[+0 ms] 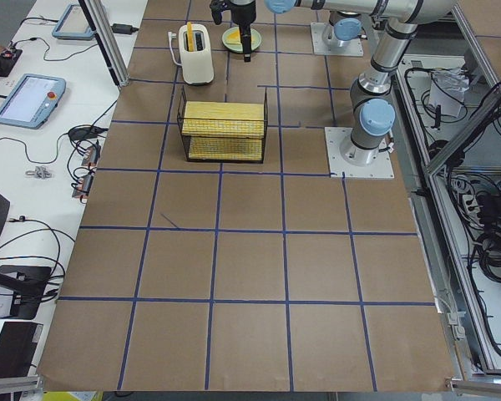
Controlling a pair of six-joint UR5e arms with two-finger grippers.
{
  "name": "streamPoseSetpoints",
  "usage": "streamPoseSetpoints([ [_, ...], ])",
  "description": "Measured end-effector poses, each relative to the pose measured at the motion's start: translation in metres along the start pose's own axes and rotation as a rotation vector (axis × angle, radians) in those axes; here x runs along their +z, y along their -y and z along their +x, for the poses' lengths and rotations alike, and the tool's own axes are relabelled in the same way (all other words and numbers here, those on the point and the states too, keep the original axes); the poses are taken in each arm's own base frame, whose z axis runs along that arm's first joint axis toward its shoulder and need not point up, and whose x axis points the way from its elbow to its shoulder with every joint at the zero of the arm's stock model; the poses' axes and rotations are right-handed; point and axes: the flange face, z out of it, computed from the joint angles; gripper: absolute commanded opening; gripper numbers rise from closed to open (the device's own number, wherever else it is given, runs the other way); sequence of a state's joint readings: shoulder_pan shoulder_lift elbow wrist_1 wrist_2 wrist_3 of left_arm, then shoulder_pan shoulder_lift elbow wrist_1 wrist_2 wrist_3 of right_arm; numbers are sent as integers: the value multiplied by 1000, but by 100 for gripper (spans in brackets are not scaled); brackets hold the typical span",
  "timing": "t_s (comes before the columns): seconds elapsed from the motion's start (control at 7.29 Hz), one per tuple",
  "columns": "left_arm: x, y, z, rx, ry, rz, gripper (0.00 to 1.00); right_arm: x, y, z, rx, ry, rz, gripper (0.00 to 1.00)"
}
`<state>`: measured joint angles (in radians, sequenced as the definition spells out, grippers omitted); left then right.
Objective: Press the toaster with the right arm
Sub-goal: 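Move the right gripper toward the toaster's side lever while the left holds still, then lower the right gripper onto the toaster lever and press it down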
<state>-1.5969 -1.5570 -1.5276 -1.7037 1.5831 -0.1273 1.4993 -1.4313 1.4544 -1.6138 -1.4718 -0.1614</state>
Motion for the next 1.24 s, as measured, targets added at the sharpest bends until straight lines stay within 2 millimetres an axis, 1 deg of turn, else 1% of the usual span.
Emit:
streamPoseSetpoints([
  [0.14, 0, 0, 0, 0, 0, -1, 100, 12, 26, 7, -53, 7, -2, 5],
  [0.27, 0, 0, 0, 0, 0, -1, 100, 21, 50, 13, -98, 11, -4, 4],
  [0.41, 0, 0, 0, 0, 0, 0, 100, 32, 73, 24, -131, 32, -3, 4],
  [0.55, 0, 0, 0, 0, 0, 0, 100, 44, 92, 42, -147, 83, 2, 3],
  [0.69, 0, 0, 0, 0, 0, 0, 100, 57, 107, 59, -145, 143, 8, 3],
  [0.82, 0, 0, 0, 0, 0, 0, 100, 71, 119, 69, -140, 195, 12, 3],
  [0.96, 0, 0, 0, 0, 0, 1, 100, 86, 130, 73, -134, 243, 19, 3],
  [1.24, 0, 0, 0, 0, 0, 0, 100, 108, 150, 75, -124, 325, 30, 3],
])
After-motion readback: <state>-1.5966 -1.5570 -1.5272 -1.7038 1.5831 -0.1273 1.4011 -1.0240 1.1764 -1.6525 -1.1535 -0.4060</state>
